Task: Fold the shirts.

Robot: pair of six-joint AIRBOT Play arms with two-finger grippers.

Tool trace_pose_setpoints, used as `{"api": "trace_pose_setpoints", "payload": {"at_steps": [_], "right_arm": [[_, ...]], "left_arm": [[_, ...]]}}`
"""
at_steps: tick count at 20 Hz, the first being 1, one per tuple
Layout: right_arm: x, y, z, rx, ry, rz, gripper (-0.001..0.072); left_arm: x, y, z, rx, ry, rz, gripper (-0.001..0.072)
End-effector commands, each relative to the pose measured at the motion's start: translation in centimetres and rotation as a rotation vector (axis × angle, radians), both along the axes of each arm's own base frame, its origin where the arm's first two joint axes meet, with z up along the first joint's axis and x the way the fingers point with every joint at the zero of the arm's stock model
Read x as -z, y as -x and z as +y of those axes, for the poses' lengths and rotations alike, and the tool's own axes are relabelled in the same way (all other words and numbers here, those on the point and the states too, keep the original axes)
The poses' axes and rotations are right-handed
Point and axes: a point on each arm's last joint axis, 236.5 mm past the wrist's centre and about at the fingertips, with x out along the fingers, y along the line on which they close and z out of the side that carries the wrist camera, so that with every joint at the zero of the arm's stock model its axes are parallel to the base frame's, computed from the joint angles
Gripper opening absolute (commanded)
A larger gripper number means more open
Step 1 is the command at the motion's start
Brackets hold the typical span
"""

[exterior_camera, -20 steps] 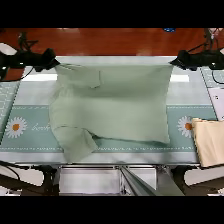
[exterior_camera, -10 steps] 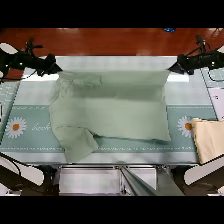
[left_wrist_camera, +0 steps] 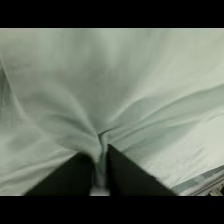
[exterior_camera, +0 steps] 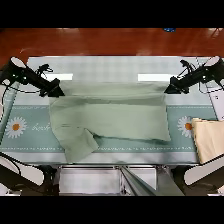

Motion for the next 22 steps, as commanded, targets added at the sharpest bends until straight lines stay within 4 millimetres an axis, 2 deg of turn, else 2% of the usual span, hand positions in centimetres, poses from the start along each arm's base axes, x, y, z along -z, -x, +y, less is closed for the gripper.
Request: {"api": "trace_pose_setpoints", "payload": {"at_steps": [1,3,5,7,10,11,13,14,16,18,19,20,22], "right_arm": [[0.2,1.3,-0.4,0.003,0.007,0.047,0.041],[-2.0,1.3,-2.0,0.035,0.016,0.014,0.0409],[-4.5,1.8,-4.8,0.083,0.07,-0.027,0.041],[-6.3,3.5,-8.1,0.142,0.152,-0.047,0.0409],[-7.3,6.6,-9.9,0.28,0.18,-0.098,0.0409],[-7.3,7.8,-9.7,0.315,0.173,-0.12,0.0409],[-6.8,10.2,-8.0,0.335,0.139,-0.177,0.0409],[-6.4,11.4,-6.7,0.342,0.118,-0.197,0.0409],[-5.6,13.5,-3.8,0.377,0.049,-0.216,0.0409],[-4.8,14.8,-1.5,0.42,-0.022,-0.235,0.041],[-4.4,15.3,-0.6,0.436,-0.049,-0.238,0.0409],[-4.0,15.9,0.1,0.442,-0.067,-0.232,0.041],[-3.2,16.7,0.6,0.432,-0.073,-0.216,0.0409]], "left_arm": [[-0.2,2.2,0.1,0.02,0.004,0.097,0.0505],[-1.6,2.9,0.7,0.035,0.008,0.115,0.0506],[-3.2,3.8,1.8,0.031,-0.002,0.113,0.0505],[-4.8,5.2,3.7,0.039,-0.056,0.082,0.0506],[-6.1,7.2,7.0,-0.053,-0.169,-0.019,0.0506],[-6.0,8.1,7.8,-0.115,-0.192,-0.06,0.0506],[-4.5,11.7,9.1,-0.241,-0.215,-0.074,0.0505],[-3.2,14.1,9.2,-0.298,-0.195,-0.044,0.0505],[-1.3,17.3,7.3,-0.398,-0.065,-0.008,0.0505],[0.1,19.0,5.3,-0.484,0.05,0.028,0.0505],[0.7,20.0,4.6,-0.474,0.068,0.048,0.0505],[1.2,20.7,4.2,-0.468,0.068,0.07,0.0505],[1.6,20.8,4.0,-0.482,0.067,0.076,0.0505]]}}
